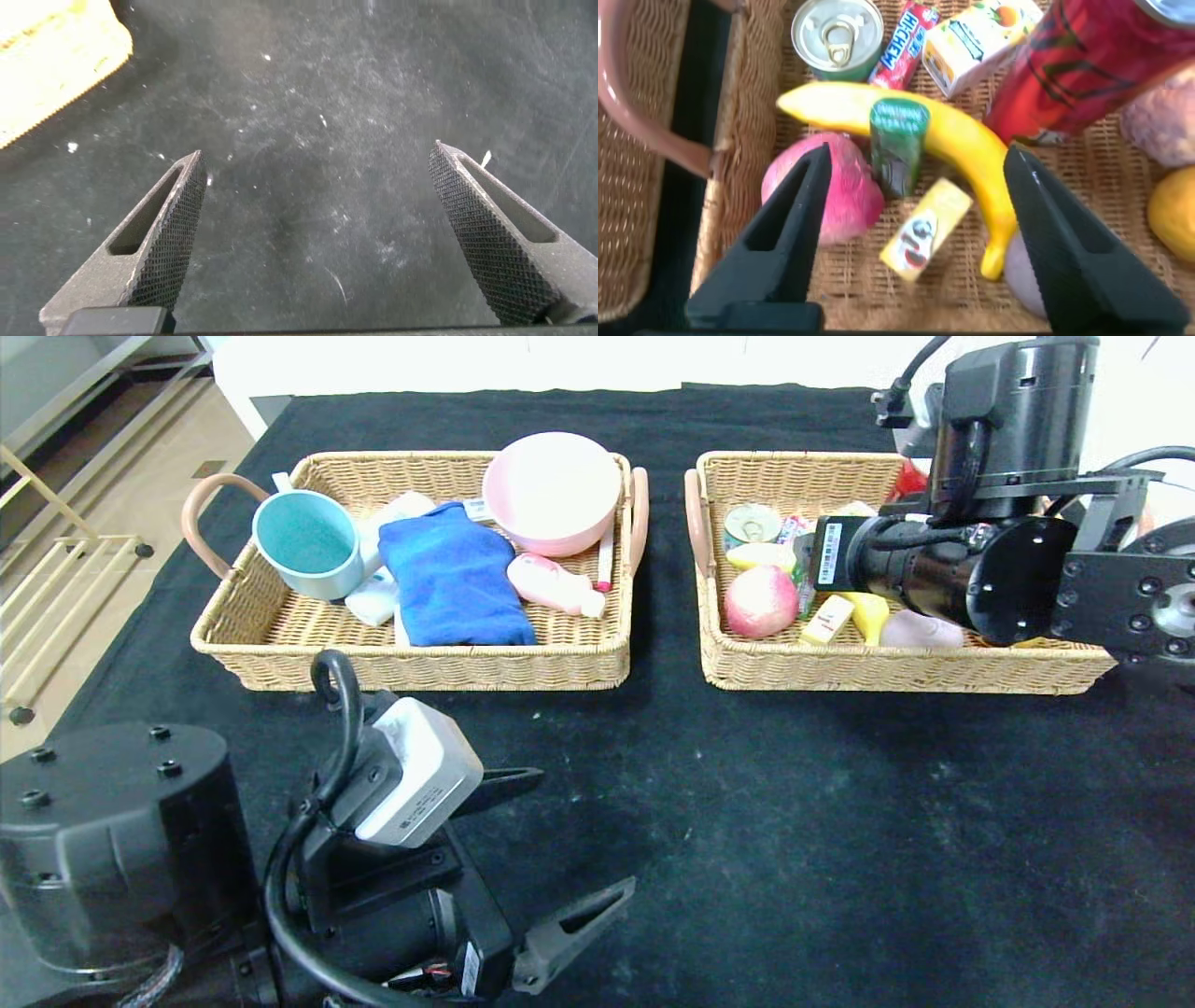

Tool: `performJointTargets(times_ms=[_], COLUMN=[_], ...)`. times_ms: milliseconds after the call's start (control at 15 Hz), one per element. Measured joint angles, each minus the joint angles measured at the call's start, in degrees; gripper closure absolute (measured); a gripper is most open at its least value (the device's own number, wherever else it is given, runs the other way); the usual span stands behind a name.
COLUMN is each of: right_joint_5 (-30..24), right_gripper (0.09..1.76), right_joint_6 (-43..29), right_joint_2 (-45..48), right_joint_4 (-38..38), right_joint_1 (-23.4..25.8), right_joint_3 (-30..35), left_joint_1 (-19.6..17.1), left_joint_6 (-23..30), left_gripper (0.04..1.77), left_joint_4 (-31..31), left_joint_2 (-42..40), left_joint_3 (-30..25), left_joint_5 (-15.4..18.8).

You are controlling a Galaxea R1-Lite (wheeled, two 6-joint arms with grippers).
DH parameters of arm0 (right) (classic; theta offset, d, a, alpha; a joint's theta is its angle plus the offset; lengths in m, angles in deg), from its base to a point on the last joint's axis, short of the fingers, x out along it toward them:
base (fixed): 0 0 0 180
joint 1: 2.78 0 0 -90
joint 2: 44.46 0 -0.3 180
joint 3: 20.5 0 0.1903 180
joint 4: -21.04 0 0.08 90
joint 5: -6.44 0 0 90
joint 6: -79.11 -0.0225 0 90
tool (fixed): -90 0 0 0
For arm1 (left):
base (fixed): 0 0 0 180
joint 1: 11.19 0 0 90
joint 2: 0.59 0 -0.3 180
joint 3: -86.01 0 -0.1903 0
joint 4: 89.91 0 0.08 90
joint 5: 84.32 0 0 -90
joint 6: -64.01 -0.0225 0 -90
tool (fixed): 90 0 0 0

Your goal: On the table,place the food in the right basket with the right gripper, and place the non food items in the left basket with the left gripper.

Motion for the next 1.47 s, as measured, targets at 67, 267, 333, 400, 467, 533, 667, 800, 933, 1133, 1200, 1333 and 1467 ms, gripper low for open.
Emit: performJointTargets(times_ms=[67, 267, 333, 400, 467, 533, 667, 800, 933, 1133, 1200, 1333, 1467], right_joint_5=[-0.04, -0.78, -1.66, -2.35, -3.15, -4.04, -6.13, -7.28, -7.67, -7.73, -7.78, -7.86, -9.18], right_gripper=[0.43, 0.34, 0.32, 0.3, 0.28, 0.26, 0.23, 0.21, 0.2, 0.18, 0.17, 0.17, 0.16], right_joint_6=[0.09, 1.4, 1.6, 1.68, 1.73, 1.74, 1.84, 2.97, 4.41, 5.99, 6.6, 7.69, 8.89], right_joint_2=[1.27, 6.17, 8.27, 10.58, 13.23, 15.79, 21.33, 26.59, 31.83, 38.42, 40.73, 46.06, 52.04], right_joint_4=[-0.02, -0.02, 0.0, 0.04, 0.0, 0.02, -0.05, -0.13, -0.35, -1.71, -3.28, -8.67, -14.31], right_joint_1=[-0.24, -0.96, -1.23, -1.58, -2.11, -2.67, -3.96, -4.96, -5.64, -5.47, -5.32, -4.68, -2.47], right_joint_3=[1.88, 9.94, 12.91, 15.77, 18.81, 21.42, 26.79, 32.15, 37.24, 41.46, 42.09, 42.7, 42.81], left_joint_1=[-0.05, -0.11, -0.13, -0.13, -0.16, -0.16, -0.16, -0.29, -0.52, -2.41, -3.57, -6.19, -8.09], left_joint_6=[-0.02, -0.04, 0.0, 0.0, 0.02, 0.0, 0.02, 0.07, 0.07, 0.18, 0.24, 0.24, 0.2], left_gripper=[0.09, 0.09, 0.09, 0.09, 0.09, 0.09, 0.09, 0.09, 0.09, 0.09, 0.09, 0.09, 0.09], left_joint_4=[0.0, -0.02, -0.02, -0.02, -0.02, 0.0, -0.06, -0.09, -0.06, -1.11, -2.05, -8.3, -19.32], left_joint_2=[-0.13, -0.29, -0.33, -0.41, -0.6, -0.74, -1.26, -1.95, -2.94, -6.36, -8.29, -13.6, -20.48], left_joint_3=[0.05, 0.02, 0.02, 0.02, 0.02, 0.02, -0.04, -0.11, 0.07, -0.15, -0.41, -0.67, 0.16], left_joint_5=[-0.04, -0.06, -0.09, -0.12, -0.3, -0.39, -0.91, -2.99, -4.61, -7.11, -7.58, -8.33, -9.39])
